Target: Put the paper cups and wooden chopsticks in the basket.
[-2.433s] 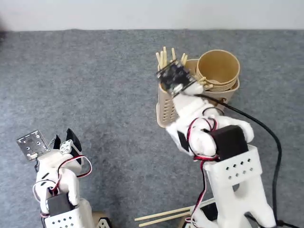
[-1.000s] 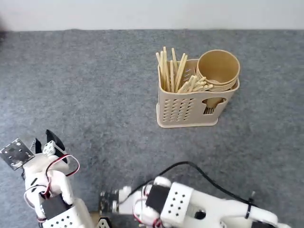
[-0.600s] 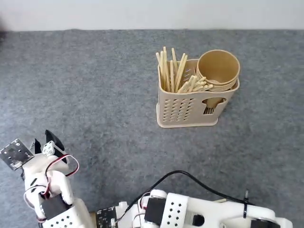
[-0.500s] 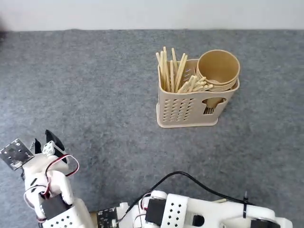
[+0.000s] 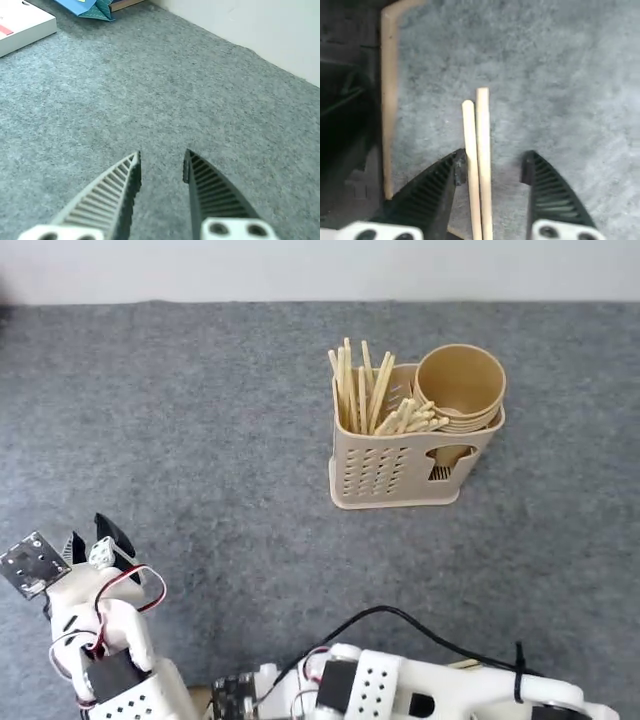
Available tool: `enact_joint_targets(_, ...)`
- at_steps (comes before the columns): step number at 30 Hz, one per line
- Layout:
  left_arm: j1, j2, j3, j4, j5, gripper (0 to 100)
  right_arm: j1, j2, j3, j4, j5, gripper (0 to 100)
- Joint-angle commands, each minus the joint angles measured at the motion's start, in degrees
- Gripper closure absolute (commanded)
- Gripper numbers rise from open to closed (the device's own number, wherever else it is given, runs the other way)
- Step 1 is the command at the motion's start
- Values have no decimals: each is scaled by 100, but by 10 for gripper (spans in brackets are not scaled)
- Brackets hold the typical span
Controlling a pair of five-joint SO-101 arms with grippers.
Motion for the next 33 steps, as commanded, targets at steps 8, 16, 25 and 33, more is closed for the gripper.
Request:
enact_joint_targets(8, 0, -114, -57, -158, -35, 863, 1244, -22, 264, -462, 88, 991)
enact_joint_targets(16, 0, -114, -57, -158, -35, 863, 2387, -75, 290, -787, 870, 989)
enact_joint_targets(25, 9, -114, -57, -158, -35, 863, 3336, -75, -466, -866, 1310, 989)
enact_joint_targets(33, 9, -114, -57, -158, -35, 863, 3363, -84, -870, -857, 1292, 989)
